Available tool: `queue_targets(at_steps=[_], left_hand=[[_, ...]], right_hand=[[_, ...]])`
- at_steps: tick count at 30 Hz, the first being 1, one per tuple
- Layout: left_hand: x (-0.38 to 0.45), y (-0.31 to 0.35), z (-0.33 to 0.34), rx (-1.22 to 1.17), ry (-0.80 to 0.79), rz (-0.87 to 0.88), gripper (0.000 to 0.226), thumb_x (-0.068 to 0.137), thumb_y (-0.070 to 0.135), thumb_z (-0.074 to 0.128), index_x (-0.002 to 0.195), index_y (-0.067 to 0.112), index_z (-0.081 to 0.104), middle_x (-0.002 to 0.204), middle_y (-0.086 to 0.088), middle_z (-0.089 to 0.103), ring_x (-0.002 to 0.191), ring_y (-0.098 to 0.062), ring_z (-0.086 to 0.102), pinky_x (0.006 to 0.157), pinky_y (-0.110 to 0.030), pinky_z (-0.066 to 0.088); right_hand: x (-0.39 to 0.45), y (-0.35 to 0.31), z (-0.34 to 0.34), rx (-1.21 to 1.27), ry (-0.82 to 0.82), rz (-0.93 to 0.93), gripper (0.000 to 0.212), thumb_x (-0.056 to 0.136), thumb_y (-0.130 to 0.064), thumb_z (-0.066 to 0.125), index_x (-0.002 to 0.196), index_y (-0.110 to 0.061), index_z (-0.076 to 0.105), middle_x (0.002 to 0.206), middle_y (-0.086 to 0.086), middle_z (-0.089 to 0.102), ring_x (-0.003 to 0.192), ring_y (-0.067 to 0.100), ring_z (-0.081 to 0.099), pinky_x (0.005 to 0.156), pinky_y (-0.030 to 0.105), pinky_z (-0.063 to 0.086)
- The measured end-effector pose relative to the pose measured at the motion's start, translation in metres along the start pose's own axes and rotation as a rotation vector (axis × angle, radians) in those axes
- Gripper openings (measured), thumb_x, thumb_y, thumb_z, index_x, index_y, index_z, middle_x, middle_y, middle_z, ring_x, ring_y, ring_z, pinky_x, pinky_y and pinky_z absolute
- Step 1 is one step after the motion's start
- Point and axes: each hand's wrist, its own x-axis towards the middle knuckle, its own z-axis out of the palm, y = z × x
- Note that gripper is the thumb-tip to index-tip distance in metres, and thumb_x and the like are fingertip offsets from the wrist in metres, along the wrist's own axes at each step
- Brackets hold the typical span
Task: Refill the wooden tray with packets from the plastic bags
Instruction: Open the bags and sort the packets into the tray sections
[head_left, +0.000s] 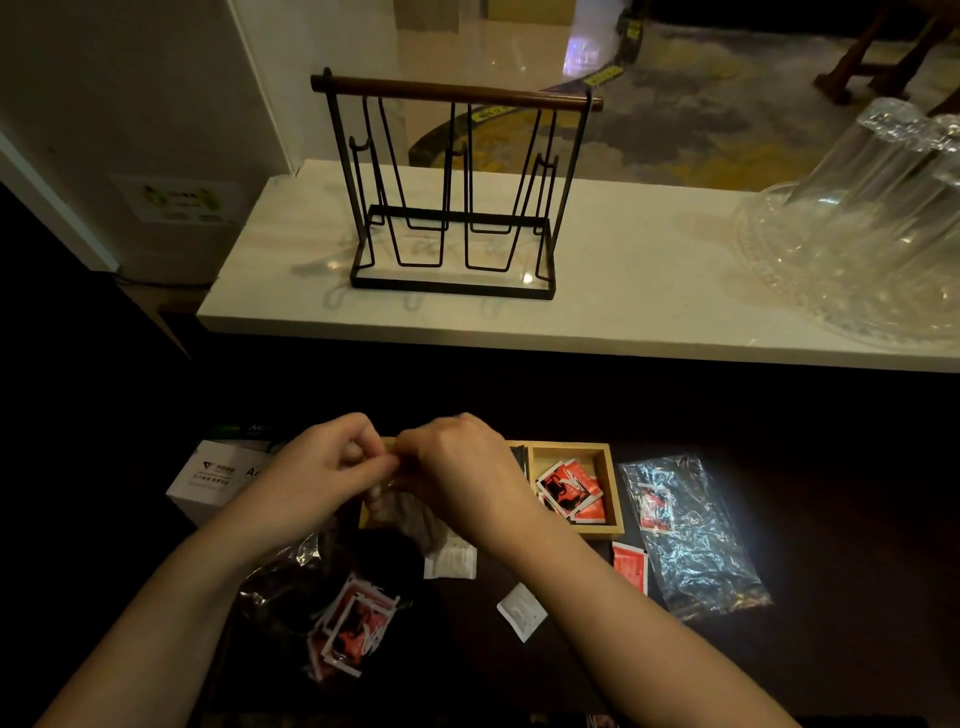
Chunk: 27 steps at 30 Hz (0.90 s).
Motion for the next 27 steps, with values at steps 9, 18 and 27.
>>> queue_targets(at_steps=[9, 18, 27], left_hand=[[-0.003, -0.104, 0.044, -0.77, -0.008, -0.651, 0.044, 0.096, 0.045, 0.033, 0.112, 0.014, 0.061, 0.112, -0.017, 0.067, 0.103, -0.036, 0.062, 0.082, -0.05, 0.052], [0.005, -0.115, 0.043, -0.663, 0.248, -0.534, 0.03, 0.098, 0.033, 0.039, 0.093, 0.018, 0.064, 0.065, -0.001, 0.065, 0.05, -0.012, 0.052, 0.038, -0.02, 0.034], [-0.006, -0.116, 0.019, -0.24, 0.533, -0.342, 0.029, 0.099, 0.028, 0.036, 0.09, 0.014, 0.06, 0.08, -0.007, 0.064, 0.073, -0.025, 0.061, 0.056, -0.03, 0.044]], right_hand=[[0.02, 0.01, -0.012, 0.453, 0.07, 0.086, 0.012, 0.079, -0.02, 0.073, 0.08, -0.009, 0.068, 0.08, 0.003, 0.072, 0.077, 0.007, 0.064, 0.07, 0.024, 0.051], [0.024, 0.036, -0.017, 0.409, 0.087, 0.158, 0.016, 0.084, -0.026, 0.064, 0.091, -0.011, 0.068, 0.088, 0.002, 0.07, 0.084, 0.011, 0.065, 0.073, 0.03, 0.056], [0.014, 0.066, 0.017, 0.288, 0.045, 0.303, 0.006, 0.084, -0.022, 0.067, 0.084, -0.019, 0.062, 0.095, -0.008, 0.047, 0.078, -0.004, 0.045, 0.069, 0.009, 0.039]])
